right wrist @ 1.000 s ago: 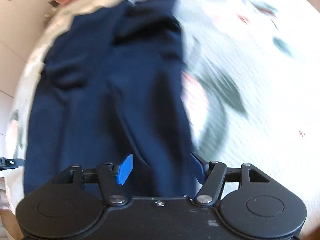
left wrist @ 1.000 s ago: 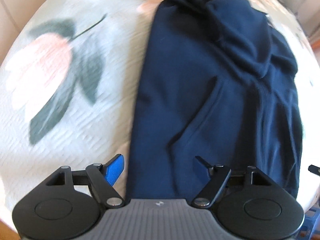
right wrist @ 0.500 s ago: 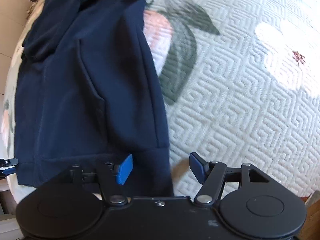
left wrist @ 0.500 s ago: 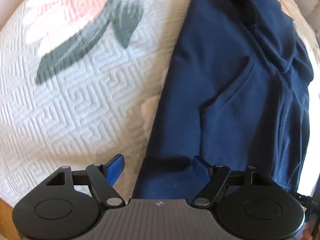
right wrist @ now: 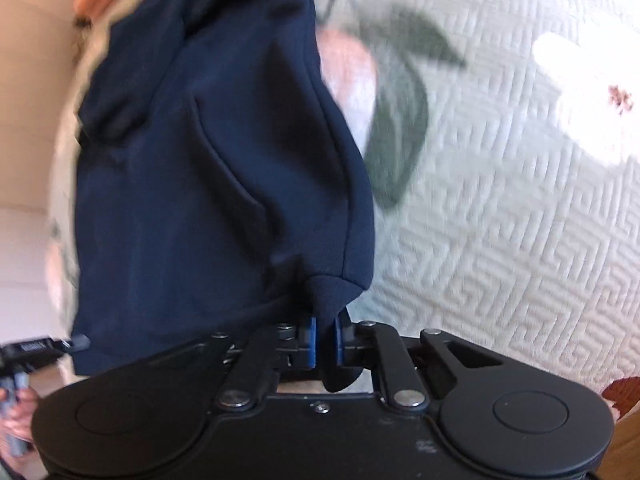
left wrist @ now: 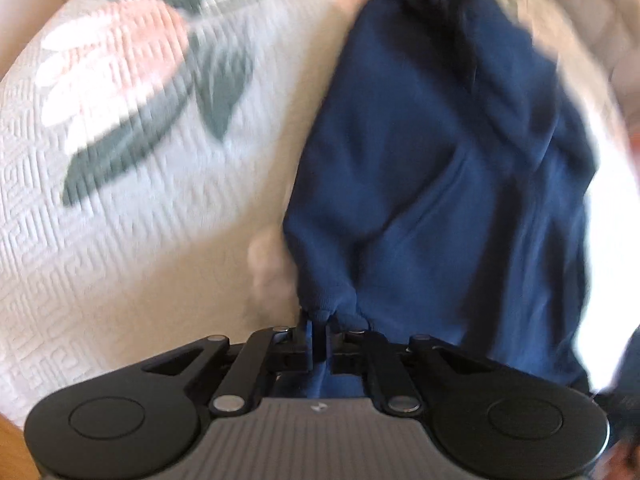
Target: Fold large clothes
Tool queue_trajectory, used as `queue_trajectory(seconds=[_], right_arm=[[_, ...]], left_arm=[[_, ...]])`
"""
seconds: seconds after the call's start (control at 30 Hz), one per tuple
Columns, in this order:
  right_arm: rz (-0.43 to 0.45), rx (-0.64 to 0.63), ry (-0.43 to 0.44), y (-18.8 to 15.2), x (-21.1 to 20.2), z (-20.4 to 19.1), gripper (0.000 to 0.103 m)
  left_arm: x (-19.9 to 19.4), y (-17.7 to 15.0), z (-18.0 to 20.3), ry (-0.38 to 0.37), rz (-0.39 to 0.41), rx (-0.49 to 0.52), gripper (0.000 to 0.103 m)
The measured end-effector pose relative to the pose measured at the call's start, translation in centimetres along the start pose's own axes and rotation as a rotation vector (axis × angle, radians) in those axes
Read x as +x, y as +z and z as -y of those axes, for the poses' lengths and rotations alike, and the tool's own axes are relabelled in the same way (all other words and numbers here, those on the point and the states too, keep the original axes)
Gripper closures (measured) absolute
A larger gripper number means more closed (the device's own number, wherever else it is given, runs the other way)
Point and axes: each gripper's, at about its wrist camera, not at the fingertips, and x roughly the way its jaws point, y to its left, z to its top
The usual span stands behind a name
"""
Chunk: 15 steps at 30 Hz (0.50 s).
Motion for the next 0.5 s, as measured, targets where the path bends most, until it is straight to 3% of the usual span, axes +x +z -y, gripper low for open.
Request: queue_trajectory(seconds=[0.07,0.27,0.37,0.4,0.43,0.5], right_arm=[[0.051,0.014,0.056,2.2,-1.7,-0.8,0.092],[0.282,-0.068,0.129,13.0,-3.0,-4.1,0.093],[0.391,-0.100,0.075,18.7,-1.5,-5.5,0.092],[0.413,-0.087,0.055,20.4,-0.8,-5.9,0.085],[0.437,-0.073,0.040,21.7,-0.4,-6.2,0.065],[0.502,-0.080,0.002,22.9,-0.5,-6.9,0.058]], left_arm=[[-2.1,2.0,0.6,-0.079,0.066,-0.018,0.097],[-4.2,11.4,6.5,-0.179,0.286,0.114,0.096],[-2.7,16.0,7.9,-0.154,0.366,0.139,0.081],[-2.2,17.3,8.4,-0.117,0.397,0.139,0.075],[-1.8,18.3,9.2,-0.067,0.436,0.141,0.070],[-1.4,19.4,9.6,-0.037,0.467,0.146,0.059]])
